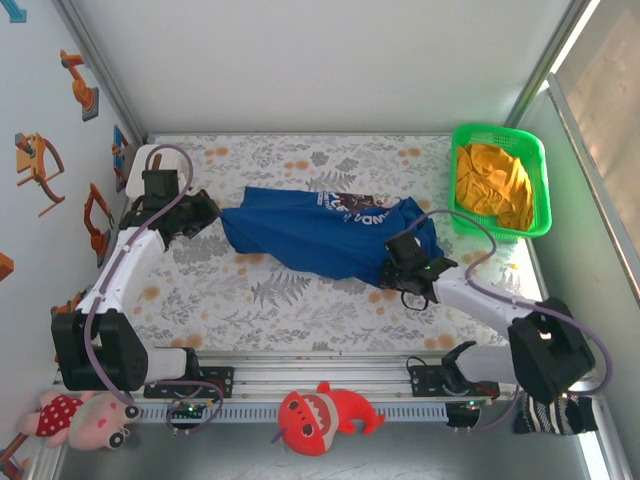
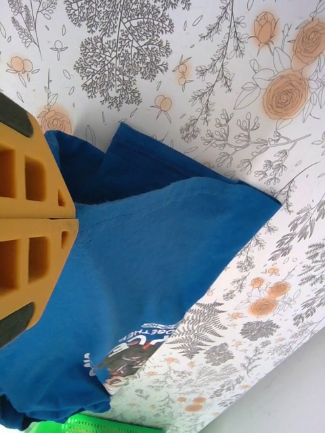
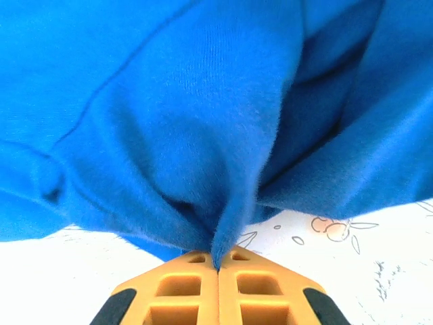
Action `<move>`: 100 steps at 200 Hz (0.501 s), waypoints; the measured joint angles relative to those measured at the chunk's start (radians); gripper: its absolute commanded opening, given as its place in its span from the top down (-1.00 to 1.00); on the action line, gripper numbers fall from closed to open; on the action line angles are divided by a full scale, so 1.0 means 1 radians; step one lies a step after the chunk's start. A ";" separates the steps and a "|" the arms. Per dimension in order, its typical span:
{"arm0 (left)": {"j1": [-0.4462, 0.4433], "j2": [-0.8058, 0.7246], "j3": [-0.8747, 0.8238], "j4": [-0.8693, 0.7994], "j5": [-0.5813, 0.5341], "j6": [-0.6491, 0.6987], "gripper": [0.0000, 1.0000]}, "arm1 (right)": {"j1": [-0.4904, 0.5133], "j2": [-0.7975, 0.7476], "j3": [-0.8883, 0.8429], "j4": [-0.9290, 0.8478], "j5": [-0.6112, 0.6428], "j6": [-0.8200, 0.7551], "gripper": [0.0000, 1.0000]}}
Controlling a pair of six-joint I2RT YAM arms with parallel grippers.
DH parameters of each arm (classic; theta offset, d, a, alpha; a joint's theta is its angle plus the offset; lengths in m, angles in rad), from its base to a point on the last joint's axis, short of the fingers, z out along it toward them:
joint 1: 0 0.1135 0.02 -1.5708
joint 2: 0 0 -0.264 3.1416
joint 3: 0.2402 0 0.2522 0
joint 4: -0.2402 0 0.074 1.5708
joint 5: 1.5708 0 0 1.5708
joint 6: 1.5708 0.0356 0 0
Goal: Fold the inside-out t-shirt
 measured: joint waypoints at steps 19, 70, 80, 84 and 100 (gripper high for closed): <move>0.024 0.000 0.002 -0.002 0.011 0.000 1.00 | 0.000 -0.127 0.028 -0.063 0.014 -0.006 1.00; 0.123 0.054 0.264 -0.037 0.113 -0.036 1.00 | -0.062 -0.243 0.480 -0.275 0.058 -0.119 1.00; 0.136 0.064 0.346 -0.029 0.137 -0.061 1.00 | -0.080 -0.231 0.597 -0.307 0.058 -0.151 1.00; 0.140 0.068 0.377 -0.024 0.146 -0.070 1.00 | -0.087 -0.223 0.650 -0.319 0.059 -0.164 1.00; 0.151 0.078 0.503 0.000 0.182 -0.114 1.00 | -0.110 -0.190 0.829 -0.354 0.058 -0.212 1.00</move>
